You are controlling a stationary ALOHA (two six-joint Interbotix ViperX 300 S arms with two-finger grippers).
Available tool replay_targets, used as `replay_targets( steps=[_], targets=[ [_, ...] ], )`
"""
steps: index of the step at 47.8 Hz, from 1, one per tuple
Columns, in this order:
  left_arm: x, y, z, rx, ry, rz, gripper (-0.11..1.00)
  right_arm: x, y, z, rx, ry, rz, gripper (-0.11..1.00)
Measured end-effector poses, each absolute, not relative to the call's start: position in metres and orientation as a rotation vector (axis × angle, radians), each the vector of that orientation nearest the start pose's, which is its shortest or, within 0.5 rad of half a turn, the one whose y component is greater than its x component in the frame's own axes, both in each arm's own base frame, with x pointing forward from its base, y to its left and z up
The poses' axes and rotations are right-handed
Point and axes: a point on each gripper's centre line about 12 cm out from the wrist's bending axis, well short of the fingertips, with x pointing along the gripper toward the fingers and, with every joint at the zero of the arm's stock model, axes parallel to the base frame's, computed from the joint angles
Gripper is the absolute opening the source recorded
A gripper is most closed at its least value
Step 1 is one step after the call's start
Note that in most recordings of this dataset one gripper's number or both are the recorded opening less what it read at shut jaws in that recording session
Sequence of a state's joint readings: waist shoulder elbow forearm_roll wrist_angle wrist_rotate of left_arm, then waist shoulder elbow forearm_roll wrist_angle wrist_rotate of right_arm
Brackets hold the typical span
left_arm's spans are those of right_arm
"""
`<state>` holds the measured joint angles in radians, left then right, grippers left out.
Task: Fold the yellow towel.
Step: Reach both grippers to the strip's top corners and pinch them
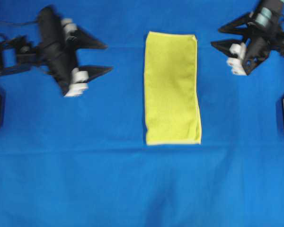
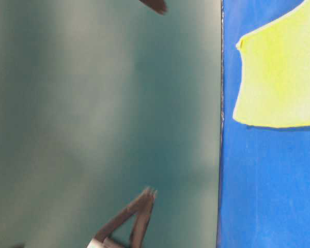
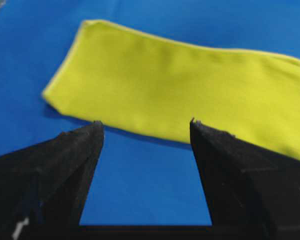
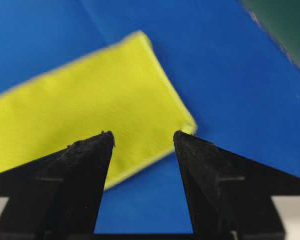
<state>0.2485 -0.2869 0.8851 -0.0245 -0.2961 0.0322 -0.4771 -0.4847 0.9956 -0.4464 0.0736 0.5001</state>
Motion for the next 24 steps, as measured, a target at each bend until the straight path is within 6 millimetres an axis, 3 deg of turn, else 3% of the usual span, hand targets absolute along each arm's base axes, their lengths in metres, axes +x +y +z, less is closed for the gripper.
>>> replay_targets(
  steps=[14,24],
  targets=[
    [0.372,0.149,0.173,-0.074,0.431,0.379,0.67,0.275,-0.165,0.171,0.163,0.783,-0.558,0.57],
    [0.397,0.185,0.133,-0.097,0.481,0.431,0.67,0.287,-0.185,0.135,0.186,0.869,-0.569,0.57]
  ],
)
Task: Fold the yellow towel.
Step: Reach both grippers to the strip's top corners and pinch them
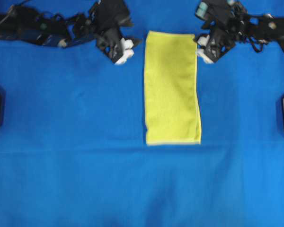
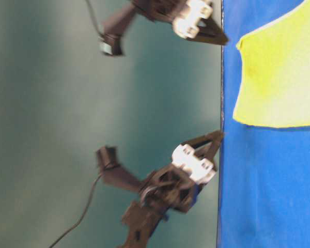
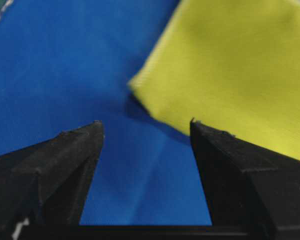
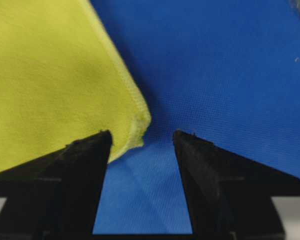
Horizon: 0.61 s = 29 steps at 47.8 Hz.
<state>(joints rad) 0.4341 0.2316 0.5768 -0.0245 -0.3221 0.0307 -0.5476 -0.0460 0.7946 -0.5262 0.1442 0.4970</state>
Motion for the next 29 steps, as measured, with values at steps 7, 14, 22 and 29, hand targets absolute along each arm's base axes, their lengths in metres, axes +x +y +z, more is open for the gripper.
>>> replay_targets(
  steps=[7,14,22,29],
  targets=[
    [0.411,0.196,0.114,-0.101,0.493,0.439,0.67,0.292,-0.19,0.117,0.204,0.861,-0.545,0.57],
    [0.422,0.201,0.106,-0.1,0.488,0.439,0.67,0.291,-0.199,0.104,0.227,0.86,-0.551,0.57],
    [0.43,0.206,0.093,-0.102,0.503,0.441,0.61,0.29,-0.203,0.095,0.244,0.872,-0.559,0.54],
    [0.433,0.21,0.079,-0.091,0.53,0.439,0.24,0.291,-0.202,0.094,0.248,0.871,-0.557,0.3]
  ],
)
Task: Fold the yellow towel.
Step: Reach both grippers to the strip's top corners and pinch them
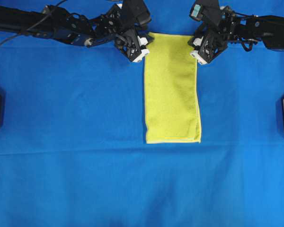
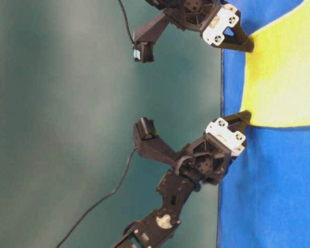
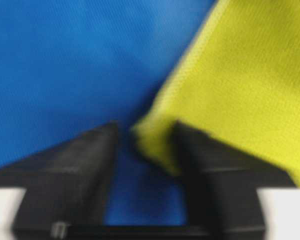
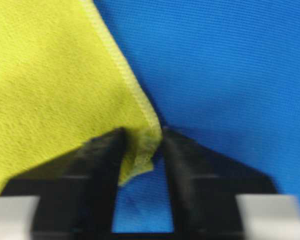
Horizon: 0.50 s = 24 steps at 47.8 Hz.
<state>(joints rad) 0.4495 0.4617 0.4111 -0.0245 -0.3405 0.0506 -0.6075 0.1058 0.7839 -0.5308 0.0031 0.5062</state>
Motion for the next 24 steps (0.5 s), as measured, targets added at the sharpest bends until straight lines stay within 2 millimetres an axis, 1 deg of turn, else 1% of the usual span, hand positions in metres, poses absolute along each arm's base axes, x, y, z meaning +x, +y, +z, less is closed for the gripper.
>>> replay_targets(
  steps=[3,5,9,17,24],
  targets=[
    [0.435,0.211,0.076,-0.082,0.537,0.436,0.09,0.291,-0.201,0.094,0.255,0.869,-0.558,0.12],
    [0.435,0.211,0.073,-0.077,0.544,0.434,0.03,0.291,-0.201,0.094,0.256,0.869,-0.559,0.04],
    [0.435,0.212,0.07,-0.076,0.551,0.434,0.03,0.291,-0.201,0.093,0.263,0.868,-0.56,0.04],
    [0.436,0.212,0.069,-0.072,0.553,0.433,0.03,0.29,-0.201,0.093,0.269,0.866,-0.565,0.04],
    [0.434,0.211,0.068,-0.073,0.589,0.427,0.03,0.29,-0.201,0.095,0.269,0.866,-0.567,0.04]
  ],
)
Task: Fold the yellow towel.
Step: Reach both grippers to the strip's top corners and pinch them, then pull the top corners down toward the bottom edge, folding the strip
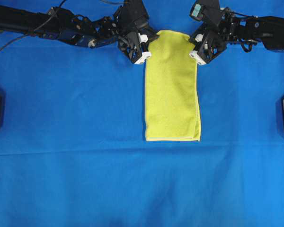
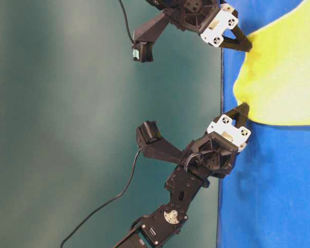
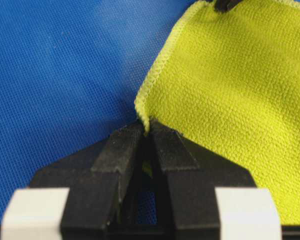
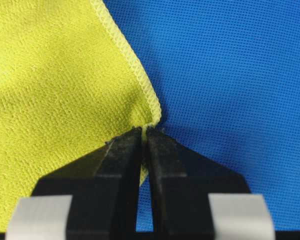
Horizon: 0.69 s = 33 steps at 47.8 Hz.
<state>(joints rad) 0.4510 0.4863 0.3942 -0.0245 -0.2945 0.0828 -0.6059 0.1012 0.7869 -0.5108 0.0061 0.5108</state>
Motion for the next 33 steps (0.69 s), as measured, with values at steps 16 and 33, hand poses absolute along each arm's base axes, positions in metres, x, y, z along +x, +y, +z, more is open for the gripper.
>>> replay_targets(
  steps=[16,33],
  targets=[
    [0.433,0.213,0.101,0.004,0.601,0.406,0.03,0.287,-0.202,0.127,0.238,0.819,-0.594,0.04],
    [0.433,0.203,0.127,0.033,0.61,0.378,0.03,0.287,-0.189,0.137,0.231,0.81,-0.58,0.04]
  ],
)
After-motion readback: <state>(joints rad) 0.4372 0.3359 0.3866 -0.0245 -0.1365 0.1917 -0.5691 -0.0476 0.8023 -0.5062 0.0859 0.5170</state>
